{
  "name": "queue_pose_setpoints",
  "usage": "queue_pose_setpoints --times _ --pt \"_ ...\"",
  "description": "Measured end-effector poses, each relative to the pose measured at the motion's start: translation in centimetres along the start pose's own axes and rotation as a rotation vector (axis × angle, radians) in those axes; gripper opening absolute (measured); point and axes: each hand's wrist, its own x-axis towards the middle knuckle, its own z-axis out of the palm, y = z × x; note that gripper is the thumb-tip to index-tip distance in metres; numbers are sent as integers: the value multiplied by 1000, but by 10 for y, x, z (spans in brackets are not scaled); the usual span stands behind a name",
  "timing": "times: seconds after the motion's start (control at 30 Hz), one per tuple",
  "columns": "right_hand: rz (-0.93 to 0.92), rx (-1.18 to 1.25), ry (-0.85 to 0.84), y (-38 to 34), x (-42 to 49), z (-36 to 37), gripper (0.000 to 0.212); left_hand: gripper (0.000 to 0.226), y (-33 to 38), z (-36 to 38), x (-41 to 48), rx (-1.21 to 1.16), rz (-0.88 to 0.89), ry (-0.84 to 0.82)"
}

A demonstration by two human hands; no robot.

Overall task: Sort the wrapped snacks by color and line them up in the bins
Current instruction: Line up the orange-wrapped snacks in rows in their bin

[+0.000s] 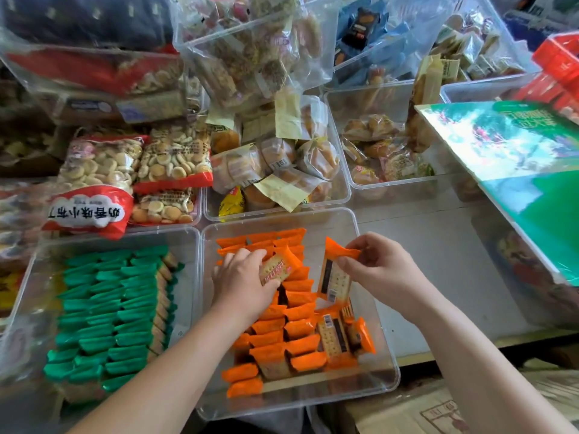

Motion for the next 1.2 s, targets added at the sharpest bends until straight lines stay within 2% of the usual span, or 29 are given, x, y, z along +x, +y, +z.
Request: queue_pose_setpoints --times 0.13,0.23,0.33,0.47,0.53,0.6,0.67,0.83,1.2 --pt "55 101 -3 -6 -8 2 9 17 7 -15 -14 -358 14 60" --pt "84 139 49 -12 -13 4 12 12 18 -28 -34 -757 -61 -39" --pt "74 166 121 -22 -22 14 12 17 29 -25 -52 -956 -136 -141" --pt "17 176 119 -30 -35 30 27 23 42 -25 -68 -1082 -110 -242" --pt "3 241 43 -29 -40 33 35 26 44 -27 -74 -1131 -84 -290" --pt "-4 354 -54 -25 -44 31 32 29 43 -28 -79 -1161 -74 -317" --pt "-22 415 -113 -23 -49 27 20 33 38 -28 -82 -1167 -68 -310" --pt "-31 284 31 -19 -49 25 19 34 32 -26 -84 -1188 -89 -284" --pt "54 417 101 -11 -49 16 33 33 20 -27 -88 -1264 -129 -300"
